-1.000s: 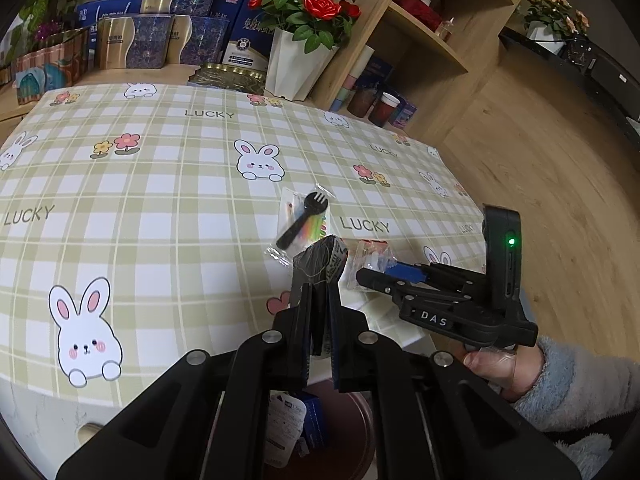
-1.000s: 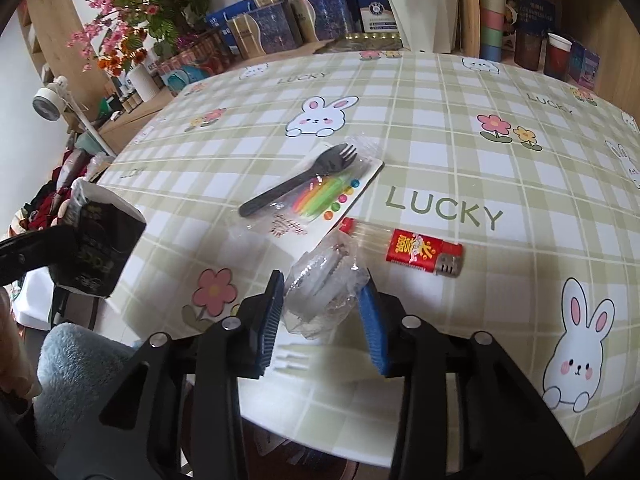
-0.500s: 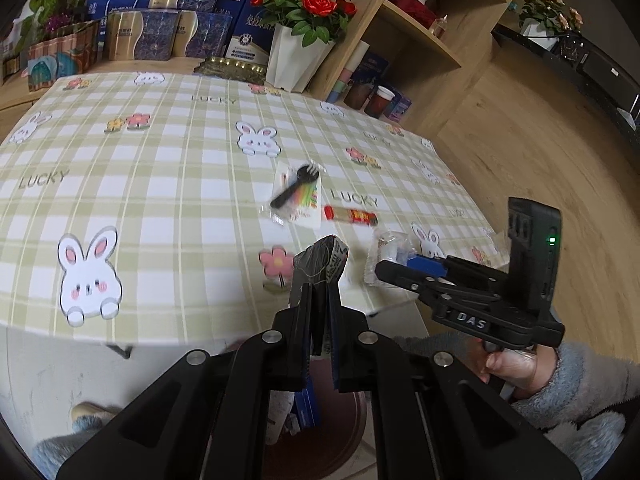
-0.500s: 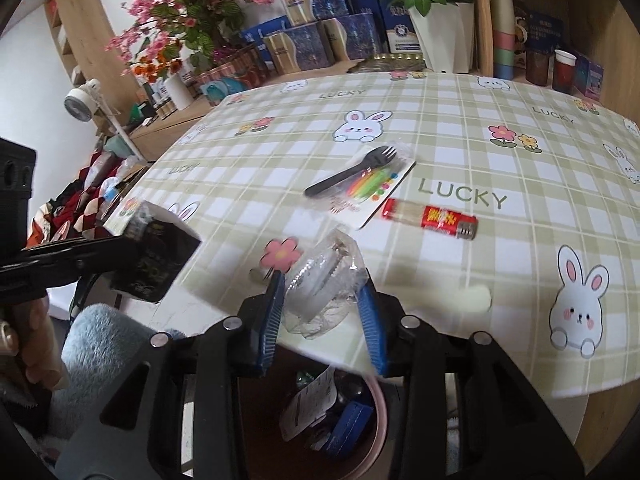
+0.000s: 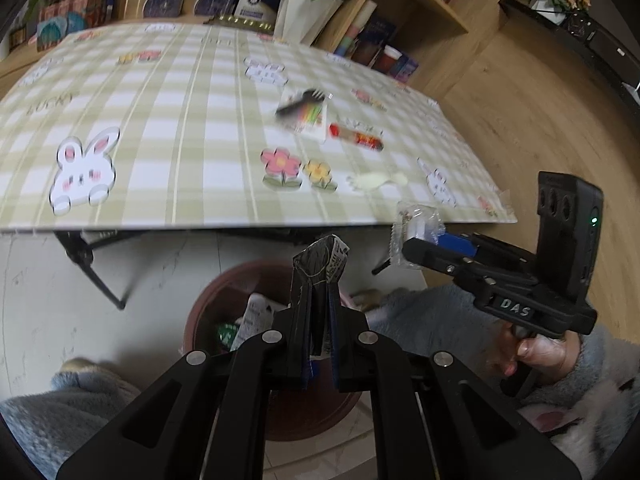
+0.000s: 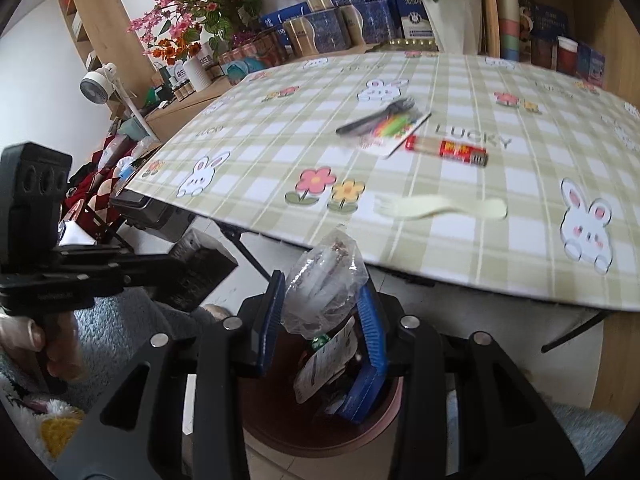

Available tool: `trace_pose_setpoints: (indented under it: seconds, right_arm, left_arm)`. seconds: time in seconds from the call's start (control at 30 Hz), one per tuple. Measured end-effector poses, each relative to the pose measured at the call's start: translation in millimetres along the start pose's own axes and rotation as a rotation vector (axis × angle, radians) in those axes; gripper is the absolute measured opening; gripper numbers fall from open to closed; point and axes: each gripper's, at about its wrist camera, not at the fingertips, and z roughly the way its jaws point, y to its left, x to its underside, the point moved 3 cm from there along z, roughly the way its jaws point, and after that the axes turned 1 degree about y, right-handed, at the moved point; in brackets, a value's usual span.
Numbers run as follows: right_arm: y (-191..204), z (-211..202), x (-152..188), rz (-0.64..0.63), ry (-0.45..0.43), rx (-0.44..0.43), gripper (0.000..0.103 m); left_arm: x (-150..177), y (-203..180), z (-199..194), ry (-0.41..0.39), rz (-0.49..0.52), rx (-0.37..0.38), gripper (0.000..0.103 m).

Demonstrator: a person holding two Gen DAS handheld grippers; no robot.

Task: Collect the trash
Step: 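Carry the black pack over the bin and open the left tool while the right tool carries the clear plastic, then open the right tool to drop the clear plastic into the bin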

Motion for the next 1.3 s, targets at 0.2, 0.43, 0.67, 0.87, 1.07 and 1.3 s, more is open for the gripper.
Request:
trace_pose_setpoints:
  seconds: [0.2, 0.43, 0.67, 0.87, 1.07, 1.3]
  right_arm:
    - [4.6, 11.2, 13.6, -0.019, 0.036, 0.006, 0.039]
    - [4.8, 25.4, 20.2, -0.028, 0.071, 0.013, 0.039]
    - [3.1, 33.0, 23.8, -0.024, 0.093, 0.010, 0.039]
    - [3.1, 36.0, 24.4, -0.027, 0.104, 0.010, 0.039]
    - [2.7, 36.4, 26.4, -0.026, 0.111, 0.012, 0.039]
    - [4.4, 39.0, 28.4, -0.028, 0.125, 0.008, 0.039]
  left_arm:
    - [17.3, 13.1, 16.5, 0.024, -0.019, -0.034, 0.008]
    - [22.0, 21.0, 33.8, 0.061, -0.038, -0.065, 0.008]
    - [22.9, 25.0, 44.1, 0.092, -0.057, -0.066, 0.009]
    - [19.1, 23.7, 45.4, 0.088, -0.059, -0.078, 0.025]
    - [15.6, 19.1, 39.7, 0.057, -0.035, -0.108, 0.061]
    - [11.8, 28.5, 24.2, -0.009, -0.077, -0.156, 0.093]
